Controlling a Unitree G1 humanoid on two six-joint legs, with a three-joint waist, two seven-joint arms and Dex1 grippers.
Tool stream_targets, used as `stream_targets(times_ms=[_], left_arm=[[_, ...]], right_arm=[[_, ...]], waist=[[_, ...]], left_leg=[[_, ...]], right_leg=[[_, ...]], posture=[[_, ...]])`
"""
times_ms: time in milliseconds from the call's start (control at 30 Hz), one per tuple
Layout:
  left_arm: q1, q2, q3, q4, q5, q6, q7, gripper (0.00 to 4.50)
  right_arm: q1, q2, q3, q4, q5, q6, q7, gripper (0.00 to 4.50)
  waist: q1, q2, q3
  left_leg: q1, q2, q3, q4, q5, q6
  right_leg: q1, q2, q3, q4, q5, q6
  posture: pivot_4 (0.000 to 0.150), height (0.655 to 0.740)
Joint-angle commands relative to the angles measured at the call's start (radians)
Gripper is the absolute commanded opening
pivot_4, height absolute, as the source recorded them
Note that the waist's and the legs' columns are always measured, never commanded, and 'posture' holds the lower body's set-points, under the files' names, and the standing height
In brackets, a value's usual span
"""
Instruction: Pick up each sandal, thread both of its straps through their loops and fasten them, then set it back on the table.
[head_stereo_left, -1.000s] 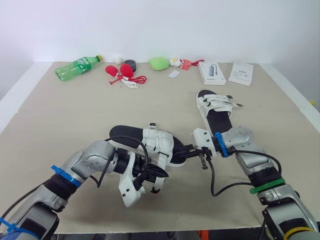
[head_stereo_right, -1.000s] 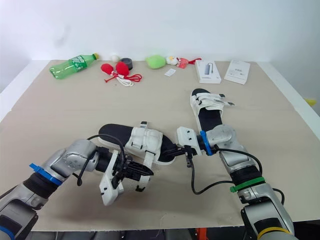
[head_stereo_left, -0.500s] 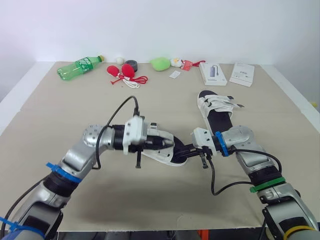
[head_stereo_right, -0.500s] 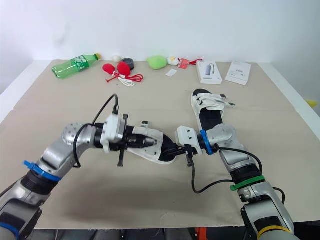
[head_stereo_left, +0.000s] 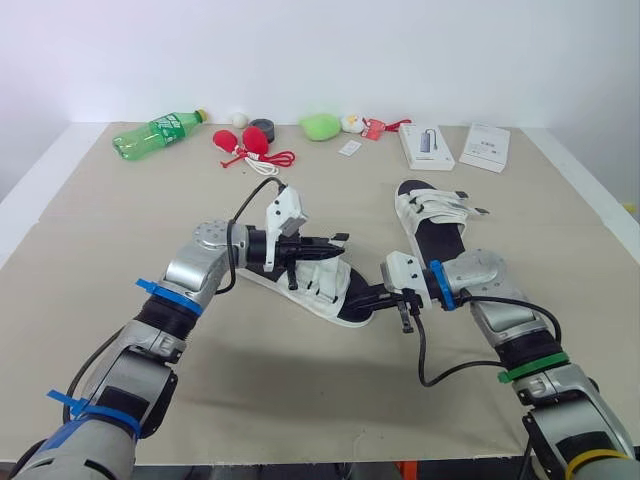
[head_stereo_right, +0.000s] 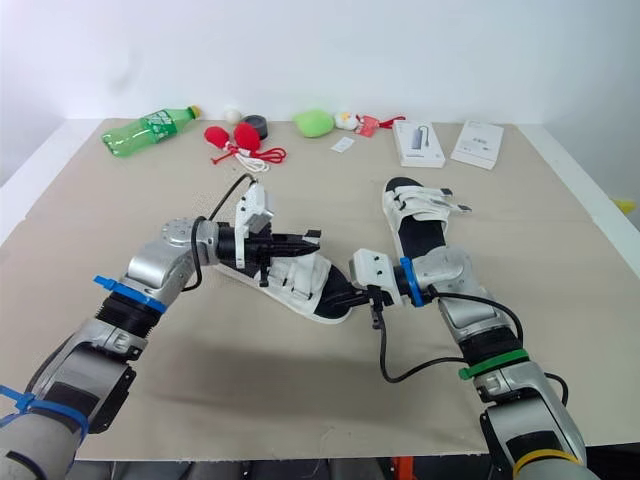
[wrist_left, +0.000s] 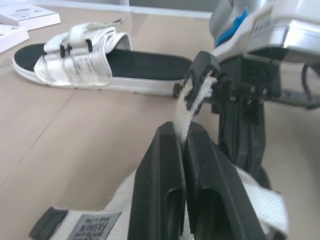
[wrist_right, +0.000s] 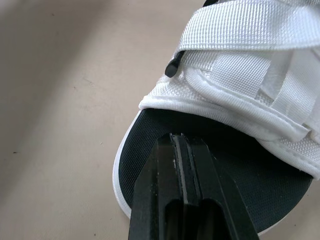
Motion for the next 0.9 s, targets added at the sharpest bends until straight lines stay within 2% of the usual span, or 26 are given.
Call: stream_targets(times_ms=[33, 267, 800, 900], left_arm=[[-0.037, -0.027, 0.031, 0.041, 0.051, -0.072, -0.024, 0.14], [-0.071, -0.072, 0.064, 0.077, 0.063, -0.094, -0.072, 0.14], [-0.141, -0.121, -0.001, 0.356, 0.277, -0.242, -0.108, 0.14], [-0.164, -0.132, 0.004, 0.398, 0.306, -0.275, -0.109, 0.79]], right_arm=[[0.029, -0.012, 0.019, -0.008, -0.027, 0.012, 0.001, 0.00], [0.026, -0.009, 0.019, -0.006, -0.029, 0.010, -0.001, 0.00], [0.048, -0.011, 0.017, -0.034, -0.025, 0.020, -0.010, 0.00], [0.051, -0.010, 0.016, -0.037, -0.027, 0.021, -0.012, 0.00]], waist=[[0.001, 0.000, 0.000], [0.001, 0.000, 0.000], [0.004, 0.000, -0.001], [0.004, 0.000, -0.001]], left_leg=[[0.000, 0.000, 0.000, 0.000, 0.000, 0.000], [0.000, 0.000, 0.000, 0.001, 0.000, 0.000], [0.000, -0.001, 0.000, 0.003, 0.000, 0.000], [0.000, -0.001, 0.000, 0.004, 0.000, 0.000]], right_leg=[[0.000, 0.000, 0.000, 0.000, 0.000, -0.001], [0.000, 0.000, 0.000, 0.000, 0.000, -0.001], [0.002, -0.001, 0.000, 0.000, 0.000, -0.001], [0.002, -0.001, 0.000, 0.000, 0.000, -0.001]], posture=[[0.150, 0.7400], [0.150, 0.7400], [0.150, 0.7400], [0.150, 0.7400]])
